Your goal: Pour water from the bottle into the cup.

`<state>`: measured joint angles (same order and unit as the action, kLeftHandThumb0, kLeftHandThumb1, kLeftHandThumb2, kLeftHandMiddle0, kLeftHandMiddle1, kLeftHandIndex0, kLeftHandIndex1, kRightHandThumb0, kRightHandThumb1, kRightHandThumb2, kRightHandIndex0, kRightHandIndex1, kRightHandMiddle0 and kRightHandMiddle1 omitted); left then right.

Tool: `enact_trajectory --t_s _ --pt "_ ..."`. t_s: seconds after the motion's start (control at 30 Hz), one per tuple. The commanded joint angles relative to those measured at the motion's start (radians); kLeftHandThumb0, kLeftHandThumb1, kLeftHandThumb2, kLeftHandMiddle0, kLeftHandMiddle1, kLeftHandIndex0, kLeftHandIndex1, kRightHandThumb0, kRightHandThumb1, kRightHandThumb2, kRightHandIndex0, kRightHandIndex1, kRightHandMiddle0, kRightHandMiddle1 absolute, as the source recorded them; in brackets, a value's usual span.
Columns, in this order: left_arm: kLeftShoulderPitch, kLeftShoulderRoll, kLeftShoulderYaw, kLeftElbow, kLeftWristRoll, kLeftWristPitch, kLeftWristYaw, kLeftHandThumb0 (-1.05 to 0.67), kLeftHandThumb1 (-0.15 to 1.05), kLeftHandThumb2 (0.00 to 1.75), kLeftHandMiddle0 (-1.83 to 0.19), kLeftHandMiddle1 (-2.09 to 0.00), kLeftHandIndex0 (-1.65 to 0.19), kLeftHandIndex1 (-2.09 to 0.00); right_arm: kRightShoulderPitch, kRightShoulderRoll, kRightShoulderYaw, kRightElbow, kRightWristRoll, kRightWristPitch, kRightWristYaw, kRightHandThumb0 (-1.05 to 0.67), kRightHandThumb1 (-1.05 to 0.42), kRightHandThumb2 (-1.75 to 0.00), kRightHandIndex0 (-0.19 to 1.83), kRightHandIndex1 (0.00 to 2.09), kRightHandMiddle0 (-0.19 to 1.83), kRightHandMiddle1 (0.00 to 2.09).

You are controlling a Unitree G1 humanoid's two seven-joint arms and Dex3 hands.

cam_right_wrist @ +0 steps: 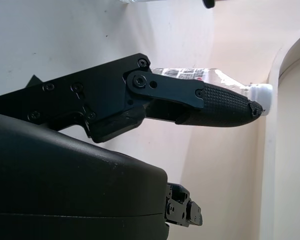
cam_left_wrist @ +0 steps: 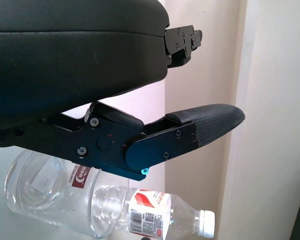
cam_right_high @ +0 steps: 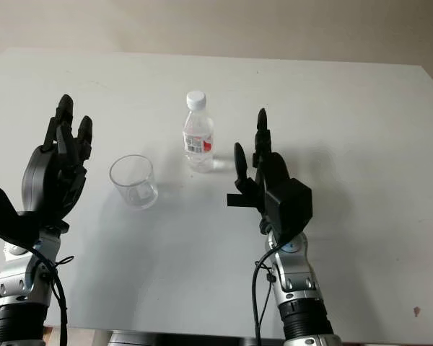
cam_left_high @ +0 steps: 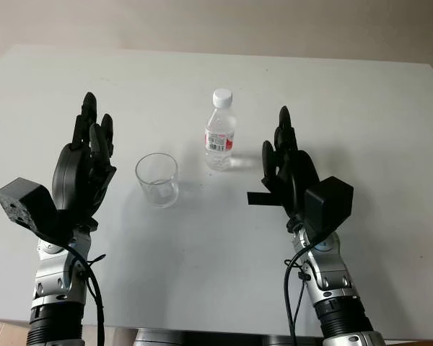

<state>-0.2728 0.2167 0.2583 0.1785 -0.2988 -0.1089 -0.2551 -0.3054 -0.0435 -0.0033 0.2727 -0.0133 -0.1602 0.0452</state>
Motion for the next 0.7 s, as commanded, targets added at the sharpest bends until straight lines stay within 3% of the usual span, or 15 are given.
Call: enact_trajectory --t_s 0.0,0.27,0.4,0.5,0.67 --pt "0.012 -0.009 0.0 -0.007 0.001 -0.001 0.005 -0.78 1.05 0.72 0.11 -0.05 0.14 -0.05 0.0 -0.001 -0.002 -0.017 0.004 0.009 0.002 -0.86 -1.05 -0.64 -0.19 0.0 -0.19 0.0" --pt "0.002 -0.024 -0.016 0.016 0.018 0.007 0.026 -0.8 1.05 0.72 0.11 -0.06 0.14 -0.05 -0.021 -0.014 -0.007 0.042 0.004 -0.028 0.018 -0.86 -1.05 -0.59 -0.19 0.0 -0.19 0.0" --pt "0.007 -0.023 -0.023 0.019 0.023 0.002 0.025 -0.8 1.05 0.73 0.11 -0.05 0.15 -0.05 -0.056 -0.04 -0.008 0.096 -0.004 -0.096 0.046 -0.94 -1.05 -0.43 -0.19 0.0 -0.19 0.0" --pt "0.015 -0.025 -0.023 0.018 0.024 -0.01 0.021 -0.8 1.05 0.73 0.11 -0.05 0.15 -0.05 -0.094 -0.046 -0.013 0.11 0.028 -0.1 0.091 -0.97 -1.05 -0.23 -0.19 0.0 -0.19 0.0" --pt "0.027 -0.031 -0.018 0.005 0.014 -0.01 0.018 -0.79 1.05 0.74 0.11 -0.05 0.16 -0.05 -0.217 -0.068 -0.015 0.191 0.042 -0.088 0.146 -0.97 -0.99 -0.07 -0.19 0.0 -0.19 0.0"
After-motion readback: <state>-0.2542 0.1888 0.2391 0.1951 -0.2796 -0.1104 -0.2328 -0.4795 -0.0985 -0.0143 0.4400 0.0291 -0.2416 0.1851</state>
